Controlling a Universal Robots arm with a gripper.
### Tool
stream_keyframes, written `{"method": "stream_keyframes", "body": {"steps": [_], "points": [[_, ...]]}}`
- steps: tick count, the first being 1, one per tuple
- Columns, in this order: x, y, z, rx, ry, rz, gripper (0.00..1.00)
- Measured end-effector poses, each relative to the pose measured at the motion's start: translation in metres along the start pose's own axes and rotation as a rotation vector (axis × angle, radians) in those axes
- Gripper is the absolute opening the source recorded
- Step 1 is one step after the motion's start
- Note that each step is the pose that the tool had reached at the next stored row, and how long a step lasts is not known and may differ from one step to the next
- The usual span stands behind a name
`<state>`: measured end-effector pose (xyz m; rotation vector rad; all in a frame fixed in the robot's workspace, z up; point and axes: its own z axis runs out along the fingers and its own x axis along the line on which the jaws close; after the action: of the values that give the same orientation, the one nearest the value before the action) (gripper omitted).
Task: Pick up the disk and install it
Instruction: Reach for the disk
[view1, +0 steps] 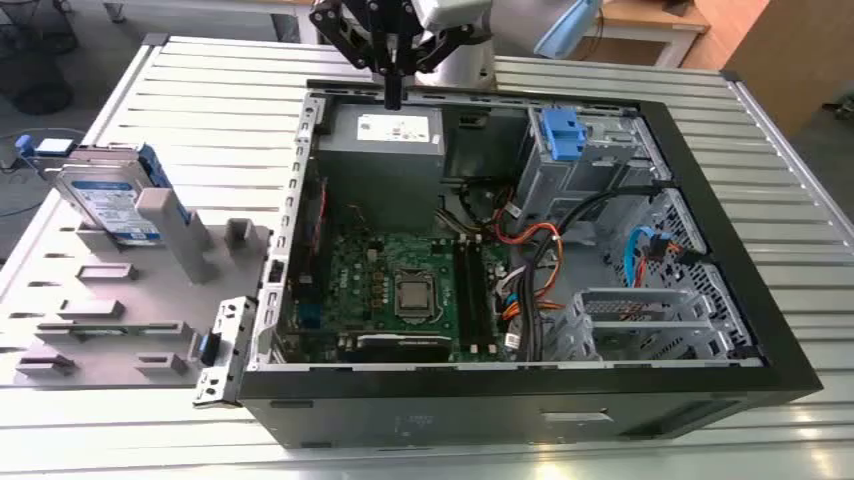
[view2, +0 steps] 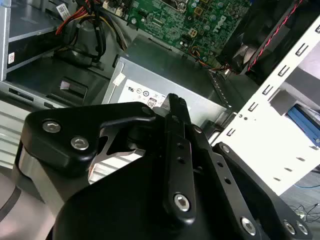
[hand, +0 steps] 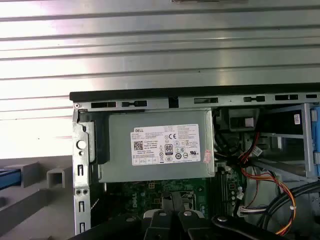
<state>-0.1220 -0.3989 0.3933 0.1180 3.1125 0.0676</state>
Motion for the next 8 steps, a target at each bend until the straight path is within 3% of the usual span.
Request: {"method": "stream_keyframes", "body": {"steps": [8], "points": [[0.0,0.0,0.0,0.0,0.0,0.0,0.11]]}}
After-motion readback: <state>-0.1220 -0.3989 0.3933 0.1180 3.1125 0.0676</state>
